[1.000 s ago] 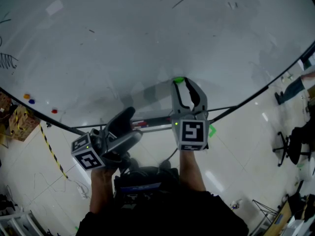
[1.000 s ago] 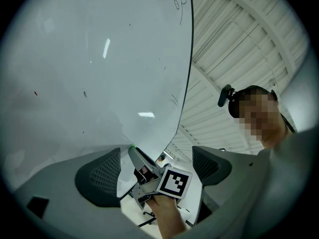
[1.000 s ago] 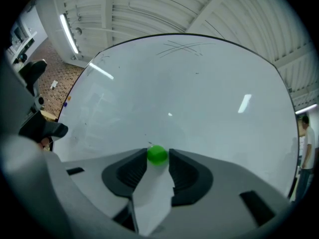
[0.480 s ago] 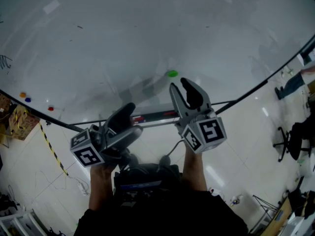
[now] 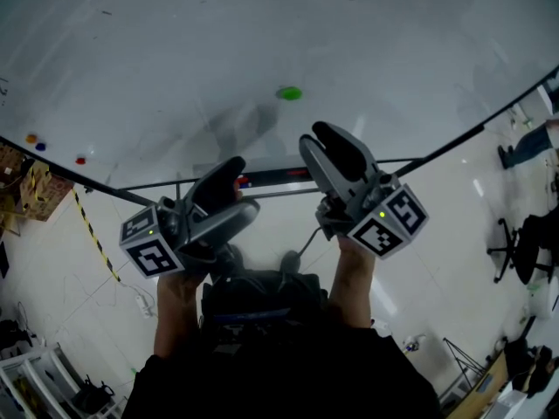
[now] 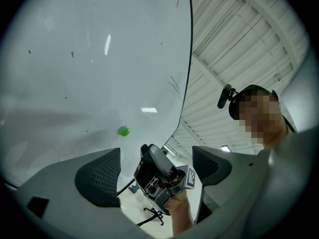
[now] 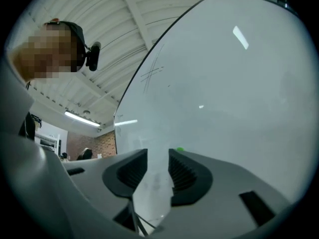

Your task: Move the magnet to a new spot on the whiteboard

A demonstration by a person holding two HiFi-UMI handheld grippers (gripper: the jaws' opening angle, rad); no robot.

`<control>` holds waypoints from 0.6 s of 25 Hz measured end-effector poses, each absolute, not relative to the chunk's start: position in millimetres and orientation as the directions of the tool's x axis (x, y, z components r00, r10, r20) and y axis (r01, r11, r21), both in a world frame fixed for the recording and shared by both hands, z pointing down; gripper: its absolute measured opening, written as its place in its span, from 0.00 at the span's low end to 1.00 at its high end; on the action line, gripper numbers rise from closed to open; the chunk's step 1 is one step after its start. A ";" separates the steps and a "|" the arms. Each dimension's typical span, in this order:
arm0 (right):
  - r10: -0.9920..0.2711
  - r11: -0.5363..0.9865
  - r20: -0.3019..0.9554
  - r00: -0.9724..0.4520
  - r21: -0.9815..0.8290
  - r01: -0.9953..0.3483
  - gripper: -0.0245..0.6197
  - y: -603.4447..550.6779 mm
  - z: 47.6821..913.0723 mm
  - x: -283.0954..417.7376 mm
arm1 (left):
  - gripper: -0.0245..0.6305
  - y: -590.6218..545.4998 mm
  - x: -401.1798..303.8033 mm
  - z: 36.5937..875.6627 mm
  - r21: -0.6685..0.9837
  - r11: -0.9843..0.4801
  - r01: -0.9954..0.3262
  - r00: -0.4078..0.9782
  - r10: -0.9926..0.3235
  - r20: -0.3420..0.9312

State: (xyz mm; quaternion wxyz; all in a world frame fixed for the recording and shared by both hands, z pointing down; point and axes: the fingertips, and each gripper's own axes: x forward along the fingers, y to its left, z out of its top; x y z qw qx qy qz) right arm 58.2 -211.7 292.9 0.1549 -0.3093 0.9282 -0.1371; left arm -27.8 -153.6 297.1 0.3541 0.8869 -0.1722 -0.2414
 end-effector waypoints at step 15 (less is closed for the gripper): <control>-0.472 0.852 -0.253 -0.844 -0.379 -0.362 0.26 -171.5 304.3 83.2 | 0.71 -121.6 14.6 317.3 0.741 -0.631 -0.228 0.795 -0.560 -0.232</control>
